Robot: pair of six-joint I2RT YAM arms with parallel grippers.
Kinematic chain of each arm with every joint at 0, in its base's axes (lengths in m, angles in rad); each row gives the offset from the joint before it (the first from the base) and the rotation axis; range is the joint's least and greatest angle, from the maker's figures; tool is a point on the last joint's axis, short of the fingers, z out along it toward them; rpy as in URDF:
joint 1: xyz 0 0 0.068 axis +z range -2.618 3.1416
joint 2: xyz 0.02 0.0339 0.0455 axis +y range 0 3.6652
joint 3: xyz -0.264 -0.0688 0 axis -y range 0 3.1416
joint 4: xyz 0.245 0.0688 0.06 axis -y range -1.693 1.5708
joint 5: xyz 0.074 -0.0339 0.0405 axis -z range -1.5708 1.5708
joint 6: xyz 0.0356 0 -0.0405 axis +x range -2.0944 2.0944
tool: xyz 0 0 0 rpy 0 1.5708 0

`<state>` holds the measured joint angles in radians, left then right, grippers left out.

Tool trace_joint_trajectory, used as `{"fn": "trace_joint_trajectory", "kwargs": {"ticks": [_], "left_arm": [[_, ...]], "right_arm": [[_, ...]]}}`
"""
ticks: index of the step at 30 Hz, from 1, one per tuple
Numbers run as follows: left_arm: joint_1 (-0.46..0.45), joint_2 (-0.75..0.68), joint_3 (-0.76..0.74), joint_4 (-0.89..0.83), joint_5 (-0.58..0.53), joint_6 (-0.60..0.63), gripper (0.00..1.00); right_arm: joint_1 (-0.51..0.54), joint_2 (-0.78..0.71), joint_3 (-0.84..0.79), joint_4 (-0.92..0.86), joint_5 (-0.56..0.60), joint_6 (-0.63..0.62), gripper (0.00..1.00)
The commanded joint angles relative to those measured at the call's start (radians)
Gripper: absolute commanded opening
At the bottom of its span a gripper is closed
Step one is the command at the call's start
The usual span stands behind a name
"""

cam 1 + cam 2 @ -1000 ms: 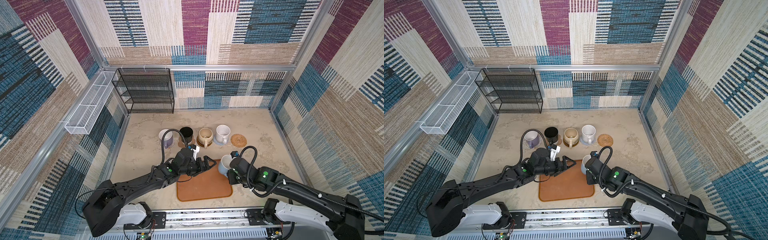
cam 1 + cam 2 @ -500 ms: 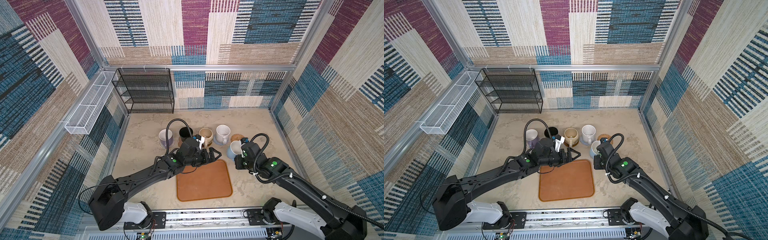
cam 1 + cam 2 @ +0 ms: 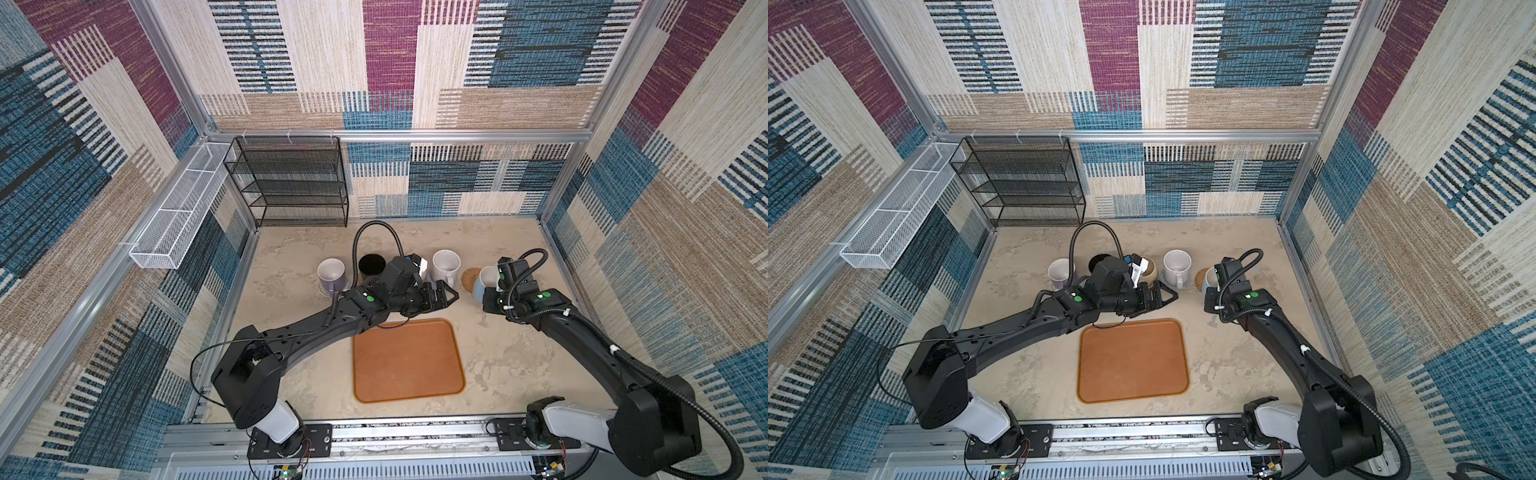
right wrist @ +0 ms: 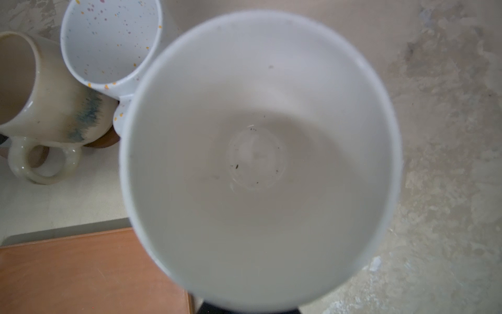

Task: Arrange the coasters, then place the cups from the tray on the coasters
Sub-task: 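Lower the pale blue mug onto the rattan coaster and open the right gripper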

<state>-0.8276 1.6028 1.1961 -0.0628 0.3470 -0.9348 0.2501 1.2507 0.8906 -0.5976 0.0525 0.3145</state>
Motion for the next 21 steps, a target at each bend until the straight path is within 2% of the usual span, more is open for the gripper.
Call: {"fn": "trace_joint_trajectory", "kwargs": {"ticks": [1, 5, 13, 21], "left_arm": [[0.014, 0.039, 0.06, -0.025, -0.001, 0.047, 1.0], [0.035, 0.095, 0.148, -0.069, 0.016, 0.062, 1.0], [0.05, 0.174, 0.235, -0.078, 0.024, 0.074, 1.0], [0.053, 0.221, 0.268, -0.083, 0.055, 0.08, 1.0]], "right_arm": [[-0.031, 0.057, 0.043, 0.131, 0.01, -0.058, 0.0], [-0.056, 0.163, 0.114, 0.128, 0.038, -0.126, 0.0], [-0.082, 0.309, 0.214, 0.13, 0.026, -0.176, 0.0], [-0.083, 0.354, 0.235, 0.147, 0.006, -0.207, 0.0]]}}
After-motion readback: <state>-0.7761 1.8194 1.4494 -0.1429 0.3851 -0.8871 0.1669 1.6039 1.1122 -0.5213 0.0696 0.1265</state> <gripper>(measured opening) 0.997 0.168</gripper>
